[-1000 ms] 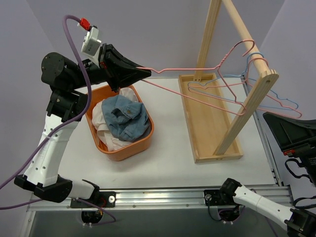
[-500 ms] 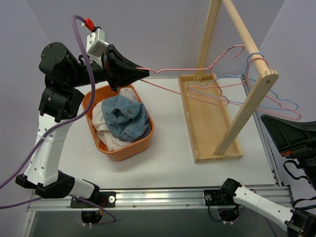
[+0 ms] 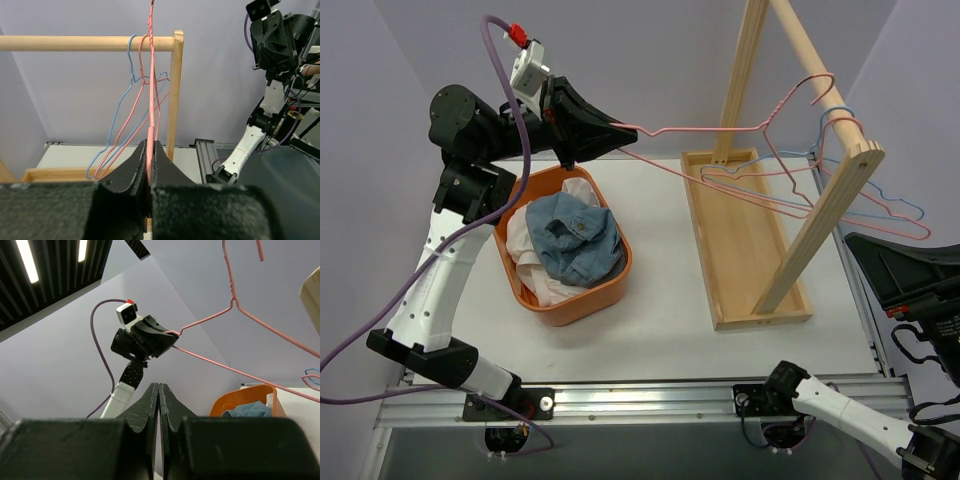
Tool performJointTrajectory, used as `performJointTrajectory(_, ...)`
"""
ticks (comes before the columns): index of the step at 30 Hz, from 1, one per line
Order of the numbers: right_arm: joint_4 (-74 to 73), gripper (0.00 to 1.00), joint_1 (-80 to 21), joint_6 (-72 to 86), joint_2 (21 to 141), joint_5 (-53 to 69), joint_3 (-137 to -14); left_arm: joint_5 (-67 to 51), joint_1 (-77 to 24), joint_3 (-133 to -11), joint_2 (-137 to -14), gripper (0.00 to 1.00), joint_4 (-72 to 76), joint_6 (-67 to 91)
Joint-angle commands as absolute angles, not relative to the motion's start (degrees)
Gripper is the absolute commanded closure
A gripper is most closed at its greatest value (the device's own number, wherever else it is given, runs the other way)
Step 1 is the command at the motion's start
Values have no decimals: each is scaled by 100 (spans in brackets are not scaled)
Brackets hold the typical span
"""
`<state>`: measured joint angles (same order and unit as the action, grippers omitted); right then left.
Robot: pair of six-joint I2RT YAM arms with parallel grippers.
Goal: Remove the skirt from the hanger
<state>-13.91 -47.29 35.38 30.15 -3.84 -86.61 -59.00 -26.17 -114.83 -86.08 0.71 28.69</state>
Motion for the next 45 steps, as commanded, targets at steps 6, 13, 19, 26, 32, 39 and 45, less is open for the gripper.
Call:
performJointTrajectory(6,-1037,100,-4702,3560,3059,-378,-8657,-5723,-3216,-12014,-9201,98,818,3253)
performJointTrajectory(13,-1125,100,-4702,3560,3094,-413,-8666,-5502,-3507,-12384,-9685,98,545,3164)
performJointTrajectory(19,-1160,100,-4702,3568,3067,-474,-8587,-5327,-3726,-12331,-9896,98,440,3182)
performJointTrajectory(26,-1300,100,-4693,3560,3050,-553,-8561,-5054,-3788,-11919,-9756,98,272,3330)
performJointTrajectory(32,-1467,100,-4702,3568,3023,-685,-8543,-4878,-3797,-11050,-9344,98,553,3463)
performJointTrajectory(39,-1678,100,-4693,3604,3120,-843,-8490,-4931,-3806,-10504,-9167,98,501,3349)
performJointTrajectory(45,-1854,100,-4702,3542,3234,-967,-8367,-4904,-3806,-10090,-8991,90,352,3340)
